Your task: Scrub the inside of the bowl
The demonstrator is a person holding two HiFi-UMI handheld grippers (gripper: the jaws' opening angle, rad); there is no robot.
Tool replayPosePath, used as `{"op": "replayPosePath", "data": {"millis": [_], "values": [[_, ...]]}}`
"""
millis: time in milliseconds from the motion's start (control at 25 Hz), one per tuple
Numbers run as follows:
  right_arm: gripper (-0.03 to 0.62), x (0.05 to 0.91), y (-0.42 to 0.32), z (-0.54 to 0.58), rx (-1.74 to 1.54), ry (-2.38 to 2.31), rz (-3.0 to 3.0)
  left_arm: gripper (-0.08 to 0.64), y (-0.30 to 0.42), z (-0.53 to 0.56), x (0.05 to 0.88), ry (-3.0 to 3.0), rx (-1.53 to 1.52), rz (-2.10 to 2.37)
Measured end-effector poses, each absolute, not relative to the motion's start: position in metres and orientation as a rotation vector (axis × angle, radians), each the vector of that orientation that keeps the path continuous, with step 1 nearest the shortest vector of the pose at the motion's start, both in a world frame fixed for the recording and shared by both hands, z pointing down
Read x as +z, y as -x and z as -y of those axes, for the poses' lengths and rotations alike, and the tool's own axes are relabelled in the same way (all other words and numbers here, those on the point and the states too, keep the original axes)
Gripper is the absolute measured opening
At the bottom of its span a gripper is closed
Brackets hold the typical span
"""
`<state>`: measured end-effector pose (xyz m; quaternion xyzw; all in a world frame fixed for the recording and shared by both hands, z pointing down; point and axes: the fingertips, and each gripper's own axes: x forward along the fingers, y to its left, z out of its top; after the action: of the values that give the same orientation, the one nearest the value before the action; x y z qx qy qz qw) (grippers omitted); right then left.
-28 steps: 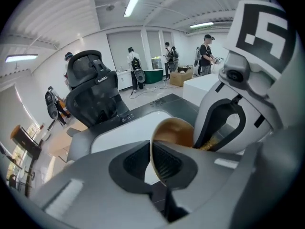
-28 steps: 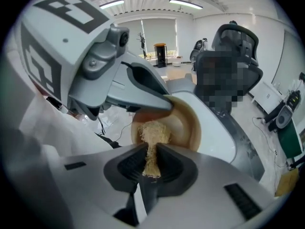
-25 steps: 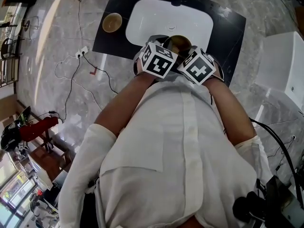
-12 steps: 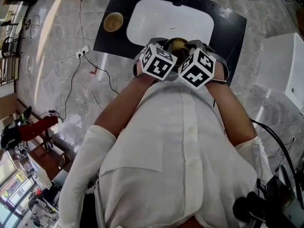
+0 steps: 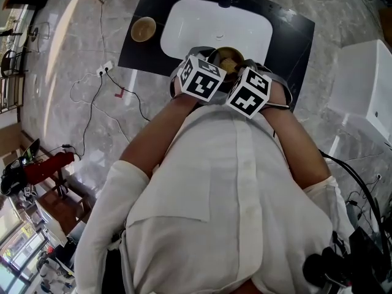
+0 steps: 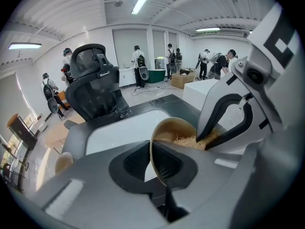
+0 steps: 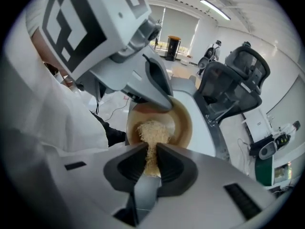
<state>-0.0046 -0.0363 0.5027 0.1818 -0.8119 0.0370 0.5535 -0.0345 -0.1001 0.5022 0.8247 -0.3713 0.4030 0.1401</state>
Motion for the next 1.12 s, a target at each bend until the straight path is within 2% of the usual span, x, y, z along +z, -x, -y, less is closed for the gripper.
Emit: {"op": "replayPosePath", "data": {"millis": [400,760,1120], "values": [[0.051,0.487,0.024,0.036,0.239,-0.363,2.077,0.011,0.028,0.097,0.499,-2.347,1.073,1.04],[0.051,0.485,0.006,0.067,0.069,-0.517,1.975,0.011,0.028,0.088,0.505,-2.354,1.093,1.027],[0.051,0.502,0.005,0.044,0.121,-0.42,1.917,0.015,0.028,0.091,0.501,-2.372,1.138,1.034]]}}
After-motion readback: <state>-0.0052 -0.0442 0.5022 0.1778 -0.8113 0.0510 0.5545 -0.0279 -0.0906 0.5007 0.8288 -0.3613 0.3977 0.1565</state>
